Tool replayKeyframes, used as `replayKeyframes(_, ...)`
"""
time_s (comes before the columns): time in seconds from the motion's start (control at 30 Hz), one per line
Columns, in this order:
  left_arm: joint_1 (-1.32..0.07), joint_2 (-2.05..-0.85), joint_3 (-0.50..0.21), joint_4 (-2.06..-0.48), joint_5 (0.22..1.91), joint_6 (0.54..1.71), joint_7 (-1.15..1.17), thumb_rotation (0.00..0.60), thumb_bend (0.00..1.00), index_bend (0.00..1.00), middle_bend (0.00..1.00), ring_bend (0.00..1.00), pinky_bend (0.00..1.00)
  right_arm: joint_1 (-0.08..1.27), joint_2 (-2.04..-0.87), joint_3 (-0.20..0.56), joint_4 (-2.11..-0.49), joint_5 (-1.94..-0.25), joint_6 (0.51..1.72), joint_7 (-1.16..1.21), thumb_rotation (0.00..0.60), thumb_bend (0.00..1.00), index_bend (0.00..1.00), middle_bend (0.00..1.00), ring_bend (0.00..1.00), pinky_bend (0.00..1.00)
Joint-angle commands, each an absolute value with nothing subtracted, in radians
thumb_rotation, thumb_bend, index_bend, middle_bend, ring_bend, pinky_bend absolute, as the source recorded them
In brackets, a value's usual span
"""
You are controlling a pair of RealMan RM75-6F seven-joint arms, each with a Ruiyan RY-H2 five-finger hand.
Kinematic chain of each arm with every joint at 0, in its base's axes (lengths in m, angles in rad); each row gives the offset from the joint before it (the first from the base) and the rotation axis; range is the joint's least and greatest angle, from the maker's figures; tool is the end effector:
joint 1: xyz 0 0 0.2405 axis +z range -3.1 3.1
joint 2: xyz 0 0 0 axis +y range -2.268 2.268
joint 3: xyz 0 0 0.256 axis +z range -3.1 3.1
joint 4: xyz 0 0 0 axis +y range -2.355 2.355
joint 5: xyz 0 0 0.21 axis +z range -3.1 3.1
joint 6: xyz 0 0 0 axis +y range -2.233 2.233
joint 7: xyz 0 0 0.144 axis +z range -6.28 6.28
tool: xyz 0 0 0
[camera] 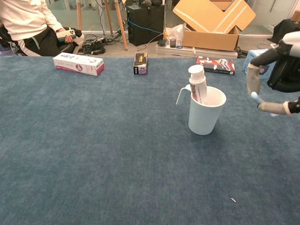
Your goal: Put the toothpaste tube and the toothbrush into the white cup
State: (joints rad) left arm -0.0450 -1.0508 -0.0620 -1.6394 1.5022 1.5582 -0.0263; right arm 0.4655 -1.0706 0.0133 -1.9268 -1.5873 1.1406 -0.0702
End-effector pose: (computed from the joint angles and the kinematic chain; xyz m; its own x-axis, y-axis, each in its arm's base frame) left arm -0.3115 0.1707 0.1895 0.4083 -0.0694 0.9102 0.9128 0.0218 -0.4078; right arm -0.1725 -0.2368 0.0973 0.3678 -0.2664 0.8909 -0.8509 -0.4829 0.2069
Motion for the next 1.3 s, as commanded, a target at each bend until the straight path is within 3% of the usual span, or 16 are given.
replayKeyframes(0.03, -0.045, -1.051, -0.062, -1.64, 1.502, 1.558, -0.027, 0.6, 0.5, 0.22, 0.16, 0.02, 0.03, 0.472, -1.027, 0.021, -1.953, -1.639, 1.163, 0.052, 0.6, 0.26, 0.61, 1.0, 1.0, 1.0)
replayKeyframes(0.53, -0.045, -1.05, -0.061, -1.641, 1.503, 1.557, -0.025, 0.6, 0.5, 0.22, 0.16, 0.02, 0.03, 0.483, -0.99, 0.056, -1.939, -1.714, 1.258, 0.358, 0.6, 0.26, 0.61, 1.0, 1.0, 1.0)
replayKeyframes(1.3, -0.045, -1.047, -0.06, -1.644, 1.5, 1.553, -0.028, 0.6, 0.5, 0.22, 0.16, 0.02, 0.03, 0.501, -1.135, 0.119, -1.777, -1.631, 1.304, 0.621, 0.6, 0.26, 0.61, 1.0, 1.0, 1.0)
